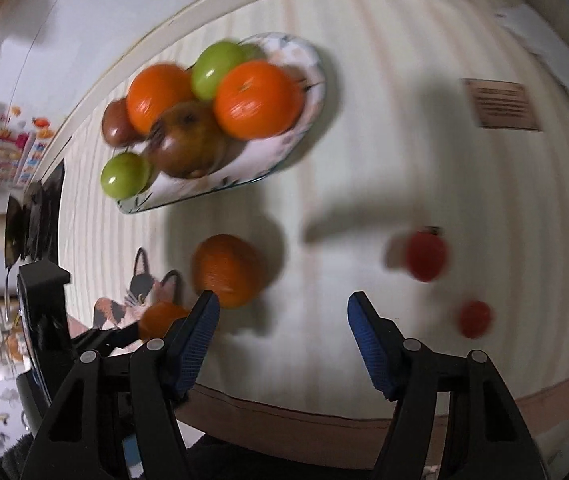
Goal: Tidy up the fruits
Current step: 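Grasp a small orange with the right tool while the left tool grasps the other small orange, then lower the small orange onto the plate with the right tool while the left tool places its orange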
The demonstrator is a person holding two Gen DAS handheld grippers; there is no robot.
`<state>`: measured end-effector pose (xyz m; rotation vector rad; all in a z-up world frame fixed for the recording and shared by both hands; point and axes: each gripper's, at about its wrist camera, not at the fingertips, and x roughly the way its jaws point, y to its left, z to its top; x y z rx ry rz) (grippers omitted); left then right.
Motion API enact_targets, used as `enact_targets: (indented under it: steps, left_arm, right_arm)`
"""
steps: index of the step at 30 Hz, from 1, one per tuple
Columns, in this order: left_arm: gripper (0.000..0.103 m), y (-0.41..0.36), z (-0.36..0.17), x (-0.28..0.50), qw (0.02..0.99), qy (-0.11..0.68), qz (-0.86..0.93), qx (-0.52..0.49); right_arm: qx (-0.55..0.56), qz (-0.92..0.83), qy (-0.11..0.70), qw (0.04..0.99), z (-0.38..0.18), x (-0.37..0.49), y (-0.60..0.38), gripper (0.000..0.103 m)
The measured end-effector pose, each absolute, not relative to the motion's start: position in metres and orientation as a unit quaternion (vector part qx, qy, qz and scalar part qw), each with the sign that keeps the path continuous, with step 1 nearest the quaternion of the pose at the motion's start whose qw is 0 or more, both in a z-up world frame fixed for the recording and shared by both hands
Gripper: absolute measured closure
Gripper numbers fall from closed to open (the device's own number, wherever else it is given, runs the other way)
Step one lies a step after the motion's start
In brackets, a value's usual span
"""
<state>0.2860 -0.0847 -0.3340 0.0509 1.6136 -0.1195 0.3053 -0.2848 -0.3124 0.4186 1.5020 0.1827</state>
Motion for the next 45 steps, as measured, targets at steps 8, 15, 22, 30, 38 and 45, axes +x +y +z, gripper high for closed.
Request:
enact_targets:
  steps: [8,15,22,30,38,45]
  left_arm:
    - [0.041,-0.035,-0.332,0.296,0.697,0.716,-0.013,-0.028]
    - [0.041,-0.022,-0.33,0.291,0.696,0.716,-0.034,-0.035]
    - [0.041,-0.017,-0.323,0.316,0.694,0.717,-0.045,-0.034]
    - [0.041,-0.018,-0.308,0.328,0.703,0.707,-0.067,-0.025]
    - [0.041,-0.03,-0.262,0.356,0.721,0.682,-0.104,-0.065]
    - [0.041,-0.04,-0.242,0.412,0.737,0.661,-0.116,-0.084]
  right_arm:
    - [0.142,0.102,0.699,0.694,-0.351,0.327,-0.217,0.035]
    - [0.133,0.095,0.696,0.7,-0.355,0.317,-0.206,0.044]
    - [0.145,0.085,0.697,0.697,-0.359,0.318,-0.201,0.043]
    - [0.145,0.079,0.68,0.714,-0.354,0.314,-0.199,0.044]
    - [0.162,0.086,0.664,0.725,-0.333,0.316,-0.211,0.045]
    - [0.219,0.089,0.632,0.738,-0.295,0.329,-0.244,0.045]
